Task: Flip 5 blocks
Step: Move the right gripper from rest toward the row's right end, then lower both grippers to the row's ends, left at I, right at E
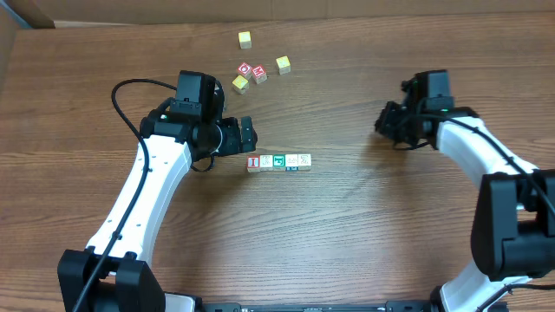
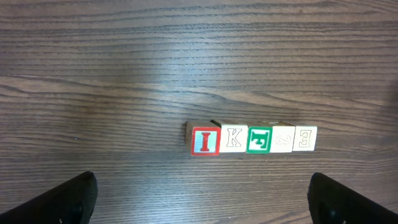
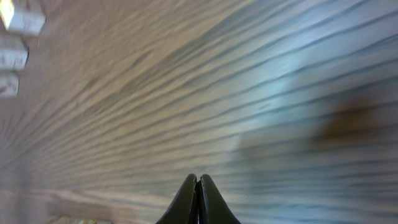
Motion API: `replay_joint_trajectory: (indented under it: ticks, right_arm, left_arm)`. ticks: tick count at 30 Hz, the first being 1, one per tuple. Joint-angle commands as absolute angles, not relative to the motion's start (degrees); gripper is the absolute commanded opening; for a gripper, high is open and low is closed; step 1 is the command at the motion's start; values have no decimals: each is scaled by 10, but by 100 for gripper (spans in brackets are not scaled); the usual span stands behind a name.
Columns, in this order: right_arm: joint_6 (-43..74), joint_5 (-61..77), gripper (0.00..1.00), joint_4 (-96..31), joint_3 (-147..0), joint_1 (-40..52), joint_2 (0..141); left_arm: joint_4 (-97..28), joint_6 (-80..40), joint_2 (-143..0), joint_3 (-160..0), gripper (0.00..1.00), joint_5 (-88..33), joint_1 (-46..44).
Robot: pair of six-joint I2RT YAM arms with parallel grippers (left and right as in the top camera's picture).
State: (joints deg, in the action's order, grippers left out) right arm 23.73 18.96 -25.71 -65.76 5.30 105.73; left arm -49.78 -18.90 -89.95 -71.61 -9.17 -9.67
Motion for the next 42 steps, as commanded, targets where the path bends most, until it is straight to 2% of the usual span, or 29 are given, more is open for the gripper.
replay_joint_trajectory:
  ticks: [1,11,17,20,21,22,24,28,32,34,42]
  right_arm:
    - [283,161,4,-260,-666,97,1062]
    - [318,45,4,-267,-664,219,1062]
    - [327,45,4,-268,-663,248,1062]
    - [354,36,4,-270,-658,251,1062]
    - [362,30,4,-270,-655,251,1062]
    - [366,20,4,-269,-652,251,1062]
    - [387,-12,4,-272,-643,250,1062]
    - [393,-39,4,-270,-635,250,1062]
    - [393,-45,4,-263,-633,250,1063]
    - [393,-45,4,-263,-633,250,1064]
    - [393,-47,4,-254,-633,250,1065]
  left_arm:
    - [-498,-182,-900,-717,100,-88,-98]
    - [-498,-182,-900,-717,100,-88,-98]
    - [-488,-182,-900,-717,100,-88,-98]
    - [-440,-182,-900,-717,100,-86,-98]
    - [-436,-182,-900,-717,89,-88,-98]
    - [-436,-182,-900,-717,72,-91,-98]
    - [-441,-183,-901,-717,4,-88,-98]
    - [-448,-185,-906,-717,4,-76,-98]
    - [-456,-229,-908,-715,4,-13,-98]
    - [-462,-234,-909,-715,6,-11,-95]
    - [-484,-238,-949,-715,4,-11,-67]
